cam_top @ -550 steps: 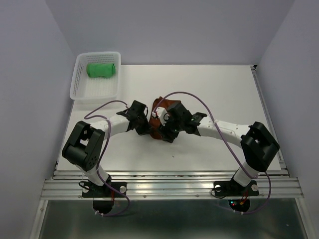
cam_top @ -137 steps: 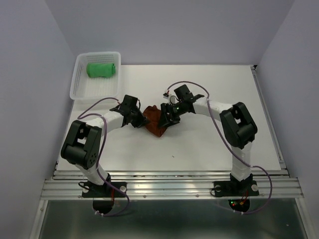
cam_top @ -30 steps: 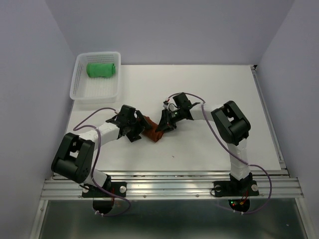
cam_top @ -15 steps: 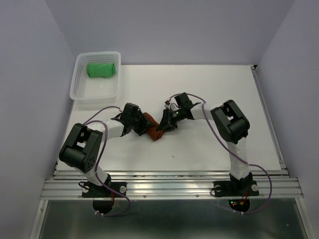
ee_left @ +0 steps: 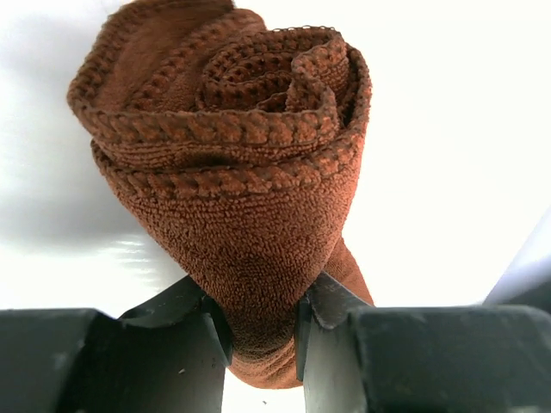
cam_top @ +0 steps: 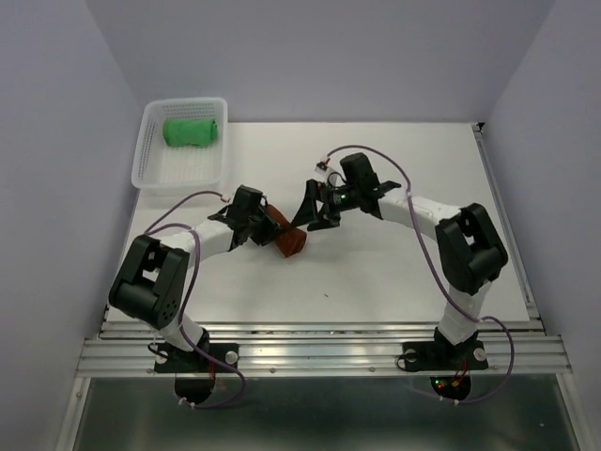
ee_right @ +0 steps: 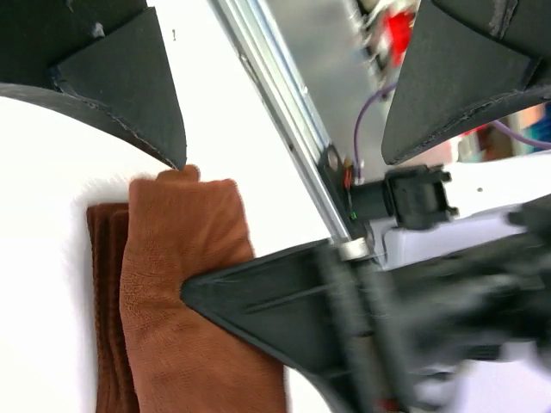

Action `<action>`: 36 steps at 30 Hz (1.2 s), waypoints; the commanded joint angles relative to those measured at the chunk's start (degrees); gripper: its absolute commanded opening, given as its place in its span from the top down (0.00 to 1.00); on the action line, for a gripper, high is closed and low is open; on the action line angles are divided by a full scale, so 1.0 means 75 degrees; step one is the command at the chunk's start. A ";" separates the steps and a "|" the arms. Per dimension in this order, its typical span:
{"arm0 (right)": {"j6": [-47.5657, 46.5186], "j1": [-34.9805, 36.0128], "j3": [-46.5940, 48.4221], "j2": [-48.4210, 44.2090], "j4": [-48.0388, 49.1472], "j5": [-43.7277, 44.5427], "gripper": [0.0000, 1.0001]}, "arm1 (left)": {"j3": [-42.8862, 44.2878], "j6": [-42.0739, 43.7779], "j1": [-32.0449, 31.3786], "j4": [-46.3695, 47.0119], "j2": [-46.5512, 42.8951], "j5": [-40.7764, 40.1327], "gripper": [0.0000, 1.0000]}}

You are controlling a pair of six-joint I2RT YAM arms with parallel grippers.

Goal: Roll the towels
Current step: Place the rolled towel into the container

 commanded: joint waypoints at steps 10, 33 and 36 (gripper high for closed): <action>-0.0909 -0.0322 -0.0770 -0.4227 -0.1224 0.5155 0.00 | 0.2057 0.0768 0.0720 -0.1479 -0.1876 -0.1780 1.00; -0.1214 -0.0393 0.0050 -0.3047 -0.1260 0.5615 0.00 | 0.5654 0.2725 0.4436 0.1357 0.1494 0.1161 1.00; -0.1307 -0.0393 0.0225 -0.2778 -0.1272 0.5580 0.00 | 0.6239 0.2818 0.4636 0.1450 0.2140 0.1290 1.00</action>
